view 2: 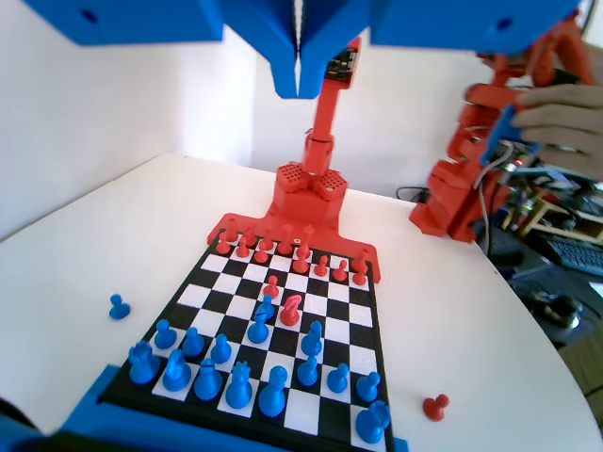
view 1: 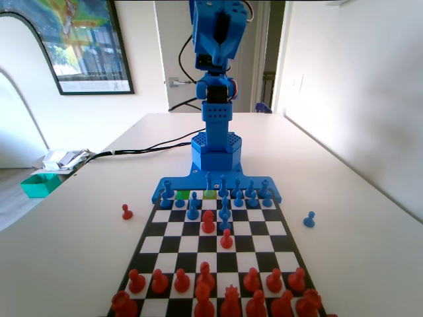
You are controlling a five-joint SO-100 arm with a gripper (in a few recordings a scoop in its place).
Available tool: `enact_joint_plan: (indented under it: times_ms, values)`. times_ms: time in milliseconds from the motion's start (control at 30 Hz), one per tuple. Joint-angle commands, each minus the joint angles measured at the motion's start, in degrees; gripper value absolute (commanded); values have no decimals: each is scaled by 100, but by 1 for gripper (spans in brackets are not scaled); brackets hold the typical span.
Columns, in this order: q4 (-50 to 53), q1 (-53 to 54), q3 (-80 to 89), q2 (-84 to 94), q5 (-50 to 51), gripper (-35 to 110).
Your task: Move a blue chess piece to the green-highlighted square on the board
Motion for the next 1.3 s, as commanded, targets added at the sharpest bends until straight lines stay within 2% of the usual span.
enact_joint_plan:
  times_ms: [0, 433, 767, 1267]
  values:
    - [-105, 53, -167, -35, -132, 1]
    - [352, -299, -1696, -1793, 255, 1]
    - [510, 167, -1881, -2927, 141, 1]
    - [747, 1433, -2083, -3894, -1213, 1]
